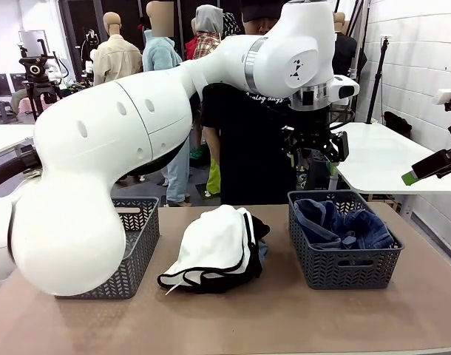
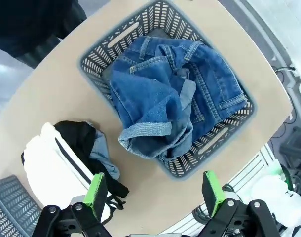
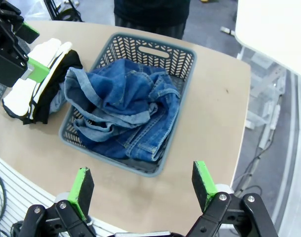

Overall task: Sort the tops and bottoms.
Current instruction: Lift clothes from the center of the table with your right hand.

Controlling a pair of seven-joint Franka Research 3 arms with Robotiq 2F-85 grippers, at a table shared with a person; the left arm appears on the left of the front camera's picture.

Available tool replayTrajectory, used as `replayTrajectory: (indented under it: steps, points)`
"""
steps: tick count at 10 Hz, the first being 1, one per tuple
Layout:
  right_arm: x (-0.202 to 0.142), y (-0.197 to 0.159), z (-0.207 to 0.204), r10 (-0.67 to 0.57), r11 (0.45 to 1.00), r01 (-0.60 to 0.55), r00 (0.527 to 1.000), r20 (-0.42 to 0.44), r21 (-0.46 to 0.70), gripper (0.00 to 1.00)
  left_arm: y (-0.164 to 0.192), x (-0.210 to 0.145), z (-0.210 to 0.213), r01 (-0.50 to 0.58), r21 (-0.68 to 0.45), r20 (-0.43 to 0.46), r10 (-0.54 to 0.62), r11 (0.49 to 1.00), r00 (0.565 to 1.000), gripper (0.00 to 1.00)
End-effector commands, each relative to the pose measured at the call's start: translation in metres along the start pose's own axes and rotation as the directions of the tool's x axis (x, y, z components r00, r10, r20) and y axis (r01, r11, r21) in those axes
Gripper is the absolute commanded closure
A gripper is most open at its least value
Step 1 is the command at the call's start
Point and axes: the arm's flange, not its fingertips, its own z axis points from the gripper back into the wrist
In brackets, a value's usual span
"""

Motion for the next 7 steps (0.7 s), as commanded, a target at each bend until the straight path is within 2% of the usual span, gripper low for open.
replayTrajectory:
  steps: [1, 2, 3, 4, 6, 7]
  points:
    - [0.001, -0.001, -0.001, 0.003, 1.000, -0.003, 1.000, 0.010, 0.003, 0.00, 0.000, -0.001, 0.000, 0.003, 0.001, -0.007, -0.003, 1.000, 1.000, 0.00]
    - [0.001, -0.001, -0.001, 0.003, 1.000, -0.003, 1.000, 0.010, 0.003, 0.00, 0.024, -0.008, -0.014, 0.070, 0.027, 0.033, -0.071, 0.997, 0.997, 0.00]
    - [0.001, -0.001, -0.001, 0.003, 1.000, -0.003, 1.000, 0.010, 0.003, 0.00, 0.051, -0.020, -0.020, 0.112, 0.023, 0.026, -0.112, 0.993, 0.993, 0.00]
    - [0.001, -0.001, -0.001, 0.003, 1.000, -0.003, 1.000, 0.010, 0.003, 0.00, 0.083, -0.041, -0.018, 0.081, 0.053, 0.007, -0.081, 0.995, 0.997, 0.00]
    - [0.001, -0.001, -0.001, 0.003, 1.000, -0.003, 1.000, 0.010, 0.003, 0.00, 0.140, -0.088, -0.008, 0.059, -0.003, -0.073, -0.059, 0.998, 0.996, 0.00]
    - [0.001, -0.001, -0.001, 0.003, 1.000, -0.003, 1.000, 0.010, 0.003, 0.00, 0.152, -0.111, 0.000, 0.218, -0.040, -0.093, -0.221, 0.975, 0.971, 0.00]
